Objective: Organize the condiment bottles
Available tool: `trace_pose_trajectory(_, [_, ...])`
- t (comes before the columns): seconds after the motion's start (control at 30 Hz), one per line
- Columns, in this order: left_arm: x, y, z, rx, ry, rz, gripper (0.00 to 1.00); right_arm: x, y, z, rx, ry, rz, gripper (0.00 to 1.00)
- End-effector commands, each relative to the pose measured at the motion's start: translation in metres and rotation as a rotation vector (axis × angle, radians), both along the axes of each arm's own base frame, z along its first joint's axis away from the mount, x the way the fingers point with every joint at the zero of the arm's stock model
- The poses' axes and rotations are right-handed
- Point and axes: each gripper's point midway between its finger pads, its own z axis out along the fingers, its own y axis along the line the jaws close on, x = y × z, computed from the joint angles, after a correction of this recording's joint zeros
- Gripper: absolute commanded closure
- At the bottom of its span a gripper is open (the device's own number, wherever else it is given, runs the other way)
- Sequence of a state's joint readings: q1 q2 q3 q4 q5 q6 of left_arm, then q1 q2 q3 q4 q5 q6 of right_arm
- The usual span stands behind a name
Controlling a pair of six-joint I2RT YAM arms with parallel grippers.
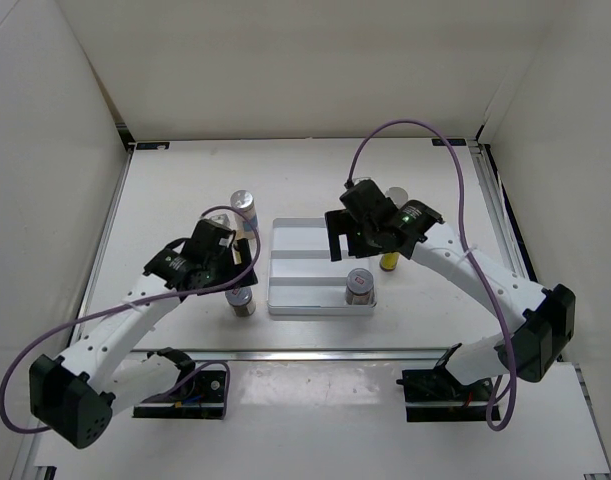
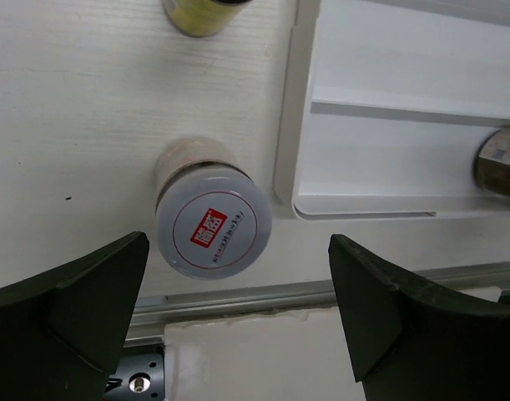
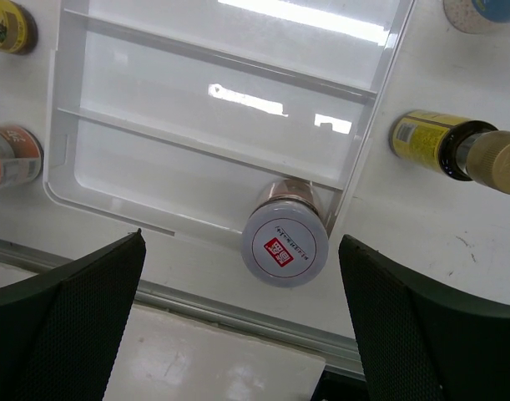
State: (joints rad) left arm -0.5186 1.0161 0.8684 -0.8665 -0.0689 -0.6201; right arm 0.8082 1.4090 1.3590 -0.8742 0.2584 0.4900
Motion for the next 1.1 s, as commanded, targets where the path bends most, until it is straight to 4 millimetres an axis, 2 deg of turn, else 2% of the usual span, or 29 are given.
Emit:
trace_pose_trajectory(0.0, [0.002,0.007,-0.016,0.058,0.050,0.064,0.00,-0.005,-0.001,0.009,0.020,-0.017,0.012,0.00])
trace_pose_trajectory(0.2, [0.001,0.006,-0.045,0.099,0.134,0.057,0.00,-0.006,-0.003,0.008,0.019,-0.016,0.012,0.00])
trace_pose_trajectory(0.37, [-0.011,0.008,-0.067,0.097,0.178,0.064,0.10,-0.006,-0.008,0.011,0.014,-0.034,0.001,0.00])
trace_pose_trajectory(0.47, [-0.011,0.008,-0.070,0.096,0.177,0.064,0.18,-0.009,-0.011,0.006,0.006,-0.027,0.001,0.00])
trace_pose_trajectory(0.5, [-0.010,0.008,-0.068,0.091,0.169,0.064,0.23,-0.010,-0.012,0.009,0.013,-0.033,0.001,0.00])
trace_pose_trajectory(0.63, [0.001,0.002,-0.051,0.072,0.119,0.047,0.34,-0.010,-0.014,0.008,0.001,-0.032,-0.004,0.00])
trace_pose_trajectory(0.77, [0.010,-0.003,-0.029,0.057,0.074,0.030,0.45,-0.012,-0.019,0.006,-0.012,-0.030,-0.009,0.00])
trace_pose_trajectory(0.8, [0.014,-0.004,-0.018,0.054,0.058,0.021,0.50,-0.011,-0.021,0.010,-0.011,-0.044,-0.015,0.00])
trace_pose_trajectory(0.83, [0.014,-0.007,-0.011,0.050,0.051,0.010,0.52,-0.011,-0.021,0.010,-0.011,-0.044,-0.015,0.00])
trace_pose_trajectory(0.87, [0.021,-0.011,0.008,0.052,-0.002,0.000,0.52,-0.013,-0.025,0.012,-0.014,-0.051,-0.021,0.00])
trace_pose_trajectory(0.97, [0.023,-0.020,0.029,0.072,-0.046,-0.052,0.54,-0.013,-0.028,0.021,0.008,-0.076,-0.035,0.00])
trace_pose_trajectory(1.0, [0.026,-0.026,0.041,0.071,-0.071,-0.082,0.54,-0.015,-0.029,0.017,-0.001,-0.068,-0.035,0.00])
trace_pose_trajectory(1.07, [0.022,-0.040,0.044,0.075,-0.065,-0.131,0.54,-0.014,-0.035,0.025,0.009,-0.106,-0.051,0.00])
